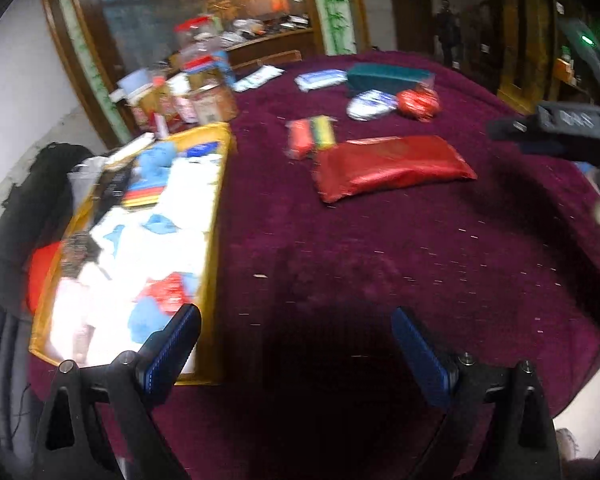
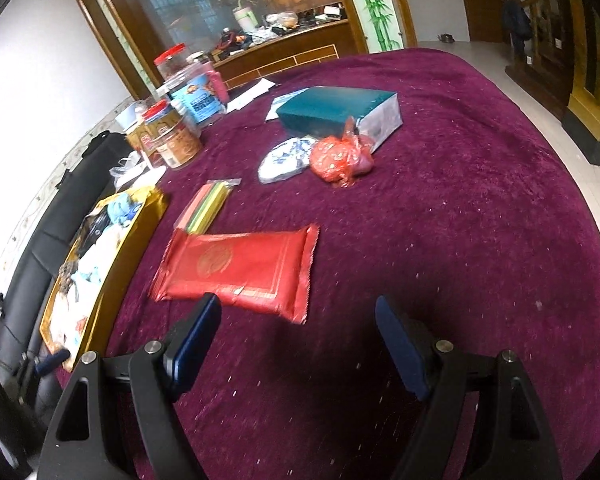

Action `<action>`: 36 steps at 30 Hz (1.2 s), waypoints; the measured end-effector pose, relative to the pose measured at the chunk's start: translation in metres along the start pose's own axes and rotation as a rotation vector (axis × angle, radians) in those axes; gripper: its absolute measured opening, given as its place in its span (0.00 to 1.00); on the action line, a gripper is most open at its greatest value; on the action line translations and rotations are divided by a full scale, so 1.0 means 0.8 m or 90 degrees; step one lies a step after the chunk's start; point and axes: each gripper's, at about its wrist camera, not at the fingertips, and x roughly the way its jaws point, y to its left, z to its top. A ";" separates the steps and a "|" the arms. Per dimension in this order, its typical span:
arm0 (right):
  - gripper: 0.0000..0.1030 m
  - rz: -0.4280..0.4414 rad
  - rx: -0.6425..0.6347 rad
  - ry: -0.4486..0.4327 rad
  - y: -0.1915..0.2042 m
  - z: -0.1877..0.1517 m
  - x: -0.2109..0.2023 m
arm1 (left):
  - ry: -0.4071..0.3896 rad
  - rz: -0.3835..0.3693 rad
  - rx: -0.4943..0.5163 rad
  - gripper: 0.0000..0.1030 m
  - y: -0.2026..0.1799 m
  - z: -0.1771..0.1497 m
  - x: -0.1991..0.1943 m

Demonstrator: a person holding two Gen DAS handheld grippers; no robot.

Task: Organize soft objects
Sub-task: 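Grasp the bagged red-green-yellow sponges with left tool while right tool grasps the red mesh bag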

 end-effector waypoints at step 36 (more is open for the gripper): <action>0.41 -0.029 0.092 0.011 -0.056 0.131 0.137 | 0.020 -0.172 -0.067 0.98 0.025 0.082 0.040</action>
